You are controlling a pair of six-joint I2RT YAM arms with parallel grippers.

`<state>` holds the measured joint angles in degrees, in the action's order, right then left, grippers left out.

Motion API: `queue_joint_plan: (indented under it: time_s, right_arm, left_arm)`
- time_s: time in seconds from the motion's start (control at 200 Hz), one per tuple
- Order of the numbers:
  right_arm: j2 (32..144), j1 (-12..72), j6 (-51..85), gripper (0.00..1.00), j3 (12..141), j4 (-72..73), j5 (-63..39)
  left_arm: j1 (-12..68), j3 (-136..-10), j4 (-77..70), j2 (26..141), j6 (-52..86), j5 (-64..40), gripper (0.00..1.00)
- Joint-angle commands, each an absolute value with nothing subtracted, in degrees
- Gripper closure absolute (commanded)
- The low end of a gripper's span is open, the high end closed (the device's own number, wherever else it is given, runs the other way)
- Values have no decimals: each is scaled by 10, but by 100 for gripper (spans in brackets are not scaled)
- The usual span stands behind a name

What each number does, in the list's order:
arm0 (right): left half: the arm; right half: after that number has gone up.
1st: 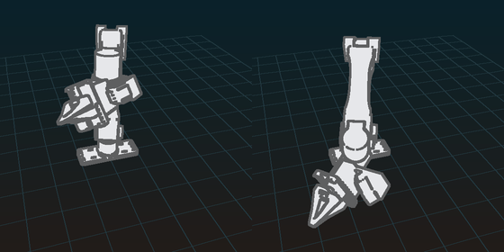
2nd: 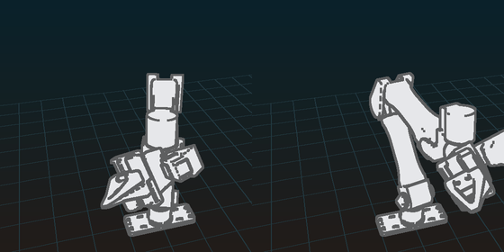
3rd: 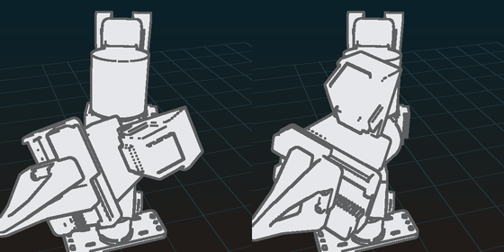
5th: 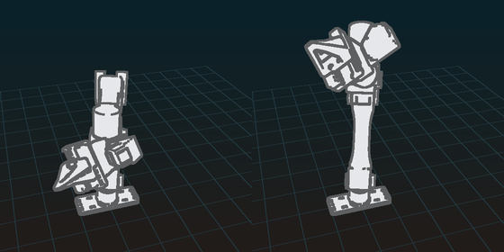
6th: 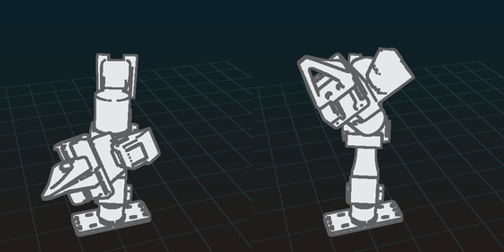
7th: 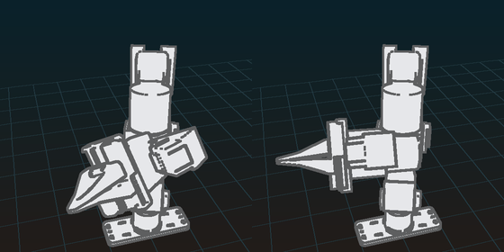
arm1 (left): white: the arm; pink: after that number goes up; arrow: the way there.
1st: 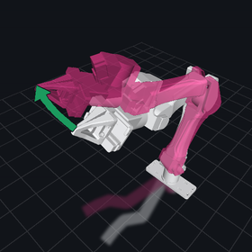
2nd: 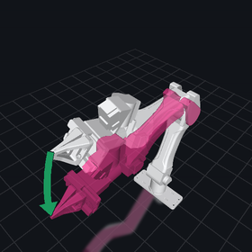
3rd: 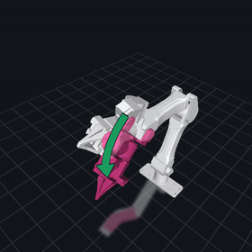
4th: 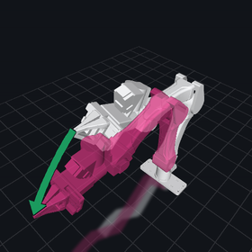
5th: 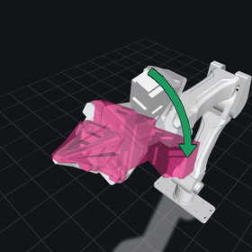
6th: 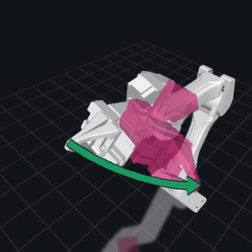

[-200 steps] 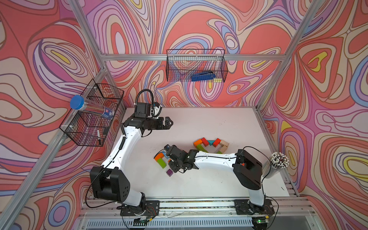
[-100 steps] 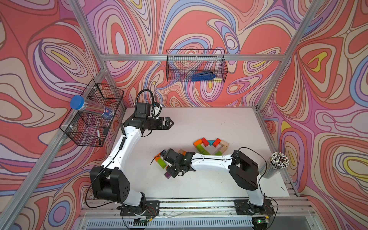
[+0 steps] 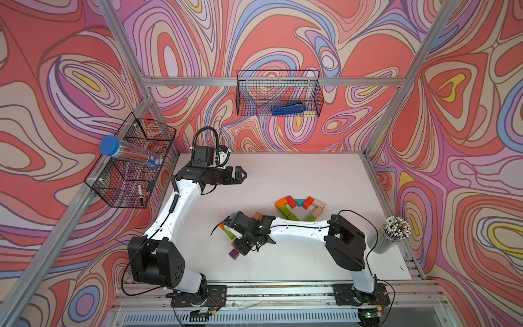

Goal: Assemble a heart with building blocks
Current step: Move the building block to the center of the board, then assemble the building block at the center of the board.

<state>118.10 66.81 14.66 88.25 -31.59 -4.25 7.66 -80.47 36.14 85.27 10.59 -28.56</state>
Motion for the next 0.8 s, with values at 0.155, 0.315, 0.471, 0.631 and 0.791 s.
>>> queue_joint_plan:
  time_s: [0.155, 0.315, 0.471, 0.631, 0.791]
  right_arm:
    - [1187, 670, 163, 80, 889, -355, 47]
    - [1202, 671, 177, 80, 908, -379, 71]
    - [1216, 670, 181, 79, 931, -389, 69]
    - [1228, 670, 180, 79, 947, -393, 52]
    - [1237, 670, 181, 79, 958, -394, 38]
  left_arm:
    - [75, -801, 350, 845, 106, -296, 0]
    - [75, -801, 351, 842, 106, -295, 0]
    - [75, -801, 350, 841, 106, -298, 0]
    - [75, -802, 350, 841, 106, -301, 0]
    - [75, -801, 350, 840, 106, -301, 0]
